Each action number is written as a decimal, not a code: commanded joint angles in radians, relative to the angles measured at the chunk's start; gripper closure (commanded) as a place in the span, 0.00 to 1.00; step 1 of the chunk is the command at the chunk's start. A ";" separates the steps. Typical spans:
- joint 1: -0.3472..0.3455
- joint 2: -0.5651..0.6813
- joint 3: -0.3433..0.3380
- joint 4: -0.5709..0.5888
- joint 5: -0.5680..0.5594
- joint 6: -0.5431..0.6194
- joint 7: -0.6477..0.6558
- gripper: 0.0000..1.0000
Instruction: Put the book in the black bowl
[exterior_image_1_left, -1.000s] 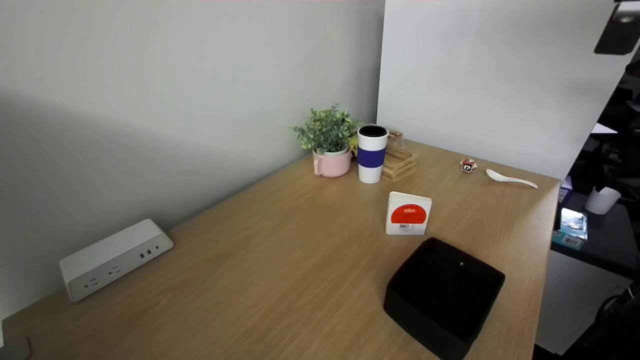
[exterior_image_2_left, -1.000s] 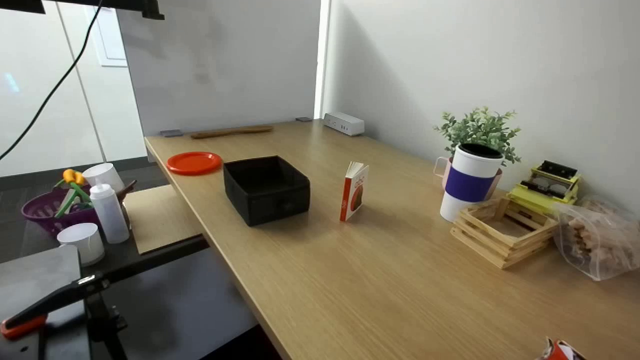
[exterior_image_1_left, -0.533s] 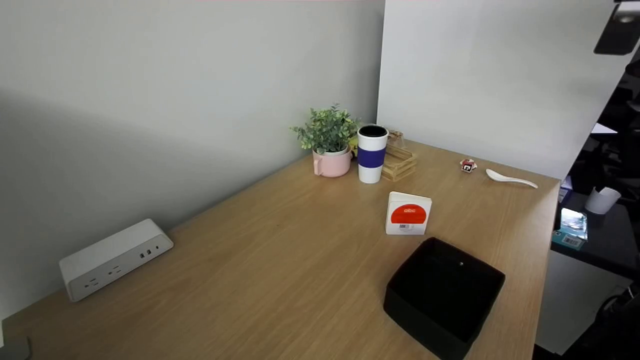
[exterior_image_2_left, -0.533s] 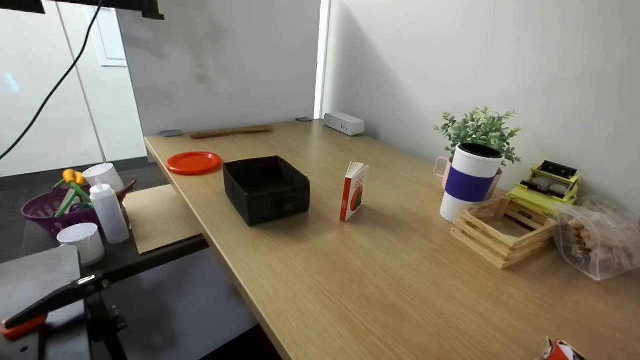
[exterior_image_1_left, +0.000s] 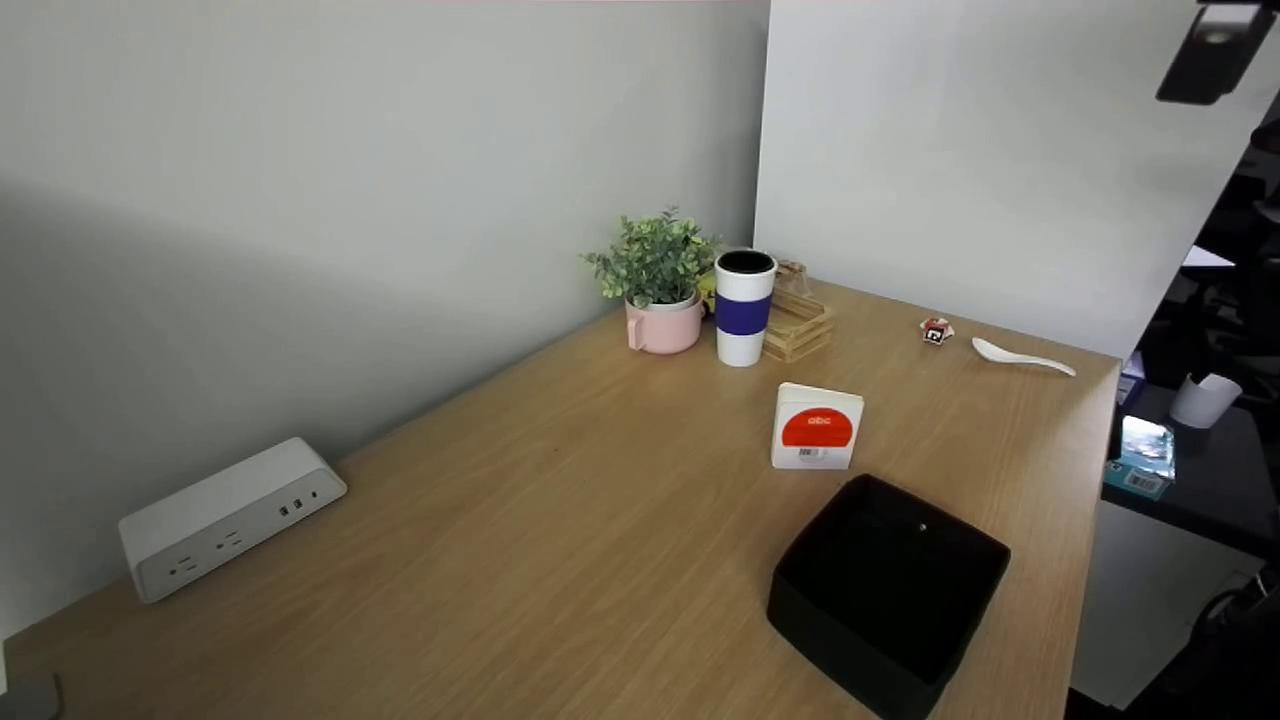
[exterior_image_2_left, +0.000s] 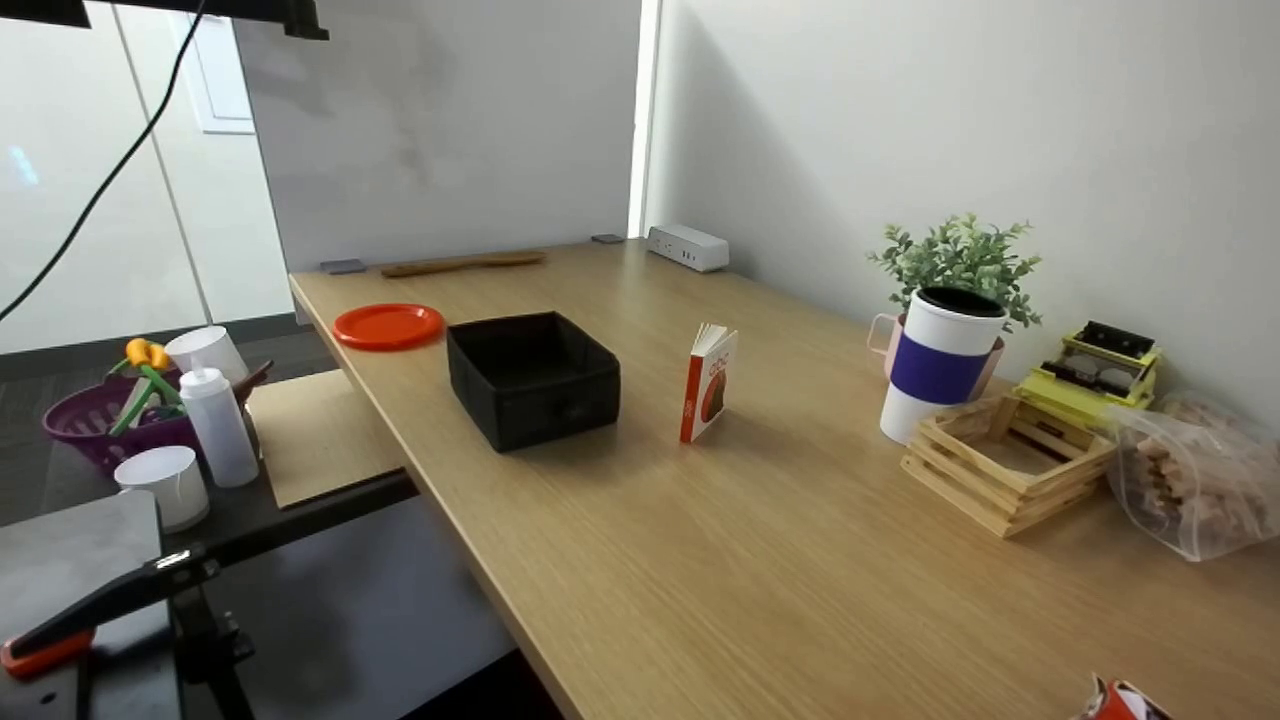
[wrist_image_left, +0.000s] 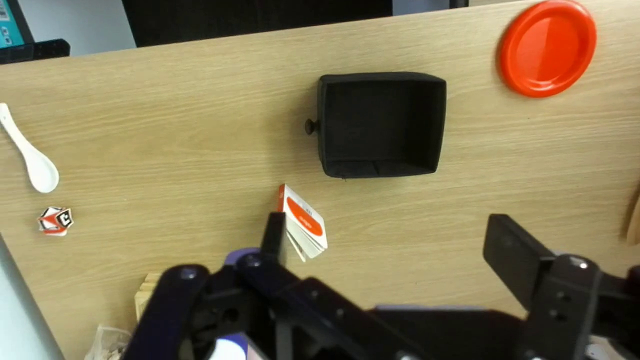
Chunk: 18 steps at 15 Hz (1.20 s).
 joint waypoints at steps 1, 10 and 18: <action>-0.016 0.026 -0.003 -0.002 -0.069 0.083 -0.032 0.00; -0.007 0.075 -0.028 0.004 -0.089 0.136 -0.080 0.00; -0.009 0.186 -0.046 0.030 -0.060 0.211 -0.100 0.00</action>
